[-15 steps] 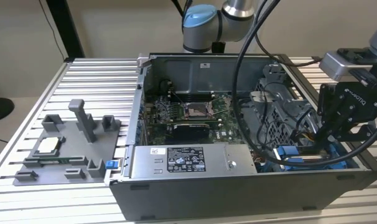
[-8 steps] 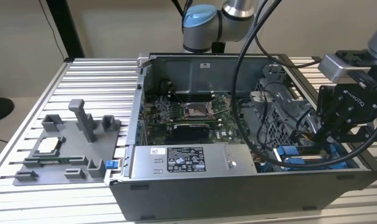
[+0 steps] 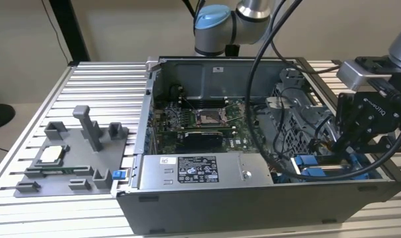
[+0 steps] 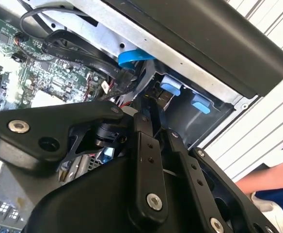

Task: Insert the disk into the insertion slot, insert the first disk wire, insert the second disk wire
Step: 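Insert the first disk wire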

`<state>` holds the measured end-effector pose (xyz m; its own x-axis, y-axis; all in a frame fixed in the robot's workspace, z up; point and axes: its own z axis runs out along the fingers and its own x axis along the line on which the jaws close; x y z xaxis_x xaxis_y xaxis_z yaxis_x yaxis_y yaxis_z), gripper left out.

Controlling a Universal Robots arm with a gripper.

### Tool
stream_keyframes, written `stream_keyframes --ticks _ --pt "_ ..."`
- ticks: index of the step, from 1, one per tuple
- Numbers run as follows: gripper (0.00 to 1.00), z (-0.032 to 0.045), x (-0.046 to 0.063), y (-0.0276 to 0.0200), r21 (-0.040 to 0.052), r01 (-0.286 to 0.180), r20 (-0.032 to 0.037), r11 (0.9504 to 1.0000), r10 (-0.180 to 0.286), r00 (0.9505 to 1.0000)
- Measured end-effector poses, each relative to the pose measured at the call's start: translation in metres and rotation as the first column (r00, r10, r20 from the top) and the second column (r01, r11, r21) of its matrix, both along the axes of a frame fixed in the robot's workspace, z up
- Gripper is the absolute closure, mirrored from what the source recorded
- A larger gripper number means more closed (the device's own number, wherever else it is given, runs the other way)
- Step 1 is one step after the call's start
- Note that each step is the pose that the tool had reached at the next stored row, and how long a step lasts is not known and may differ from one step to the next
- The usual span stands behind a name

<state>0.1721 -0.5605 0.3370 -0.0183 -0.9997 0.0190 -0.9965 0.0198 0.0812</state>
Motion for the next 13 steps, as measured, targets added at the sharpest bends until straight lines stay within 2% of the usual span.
stream_keyframes --ticks 10,11,13 --pt "1.00 -0.0054 -0.0002 0.0000 -0.0009 0.000 -0.0008 1.0000 0.000 1.0000" --pt "0.00 -0.0063 -0.0002 0.0000 0.0009 0.000 -0.0009 1.0000 0.000 1.0000" --pt "0.00 -0.0058 -0.0002 0.0000 -0.0003 0.000 -0.0009 1.0000 0.000 1.0000"
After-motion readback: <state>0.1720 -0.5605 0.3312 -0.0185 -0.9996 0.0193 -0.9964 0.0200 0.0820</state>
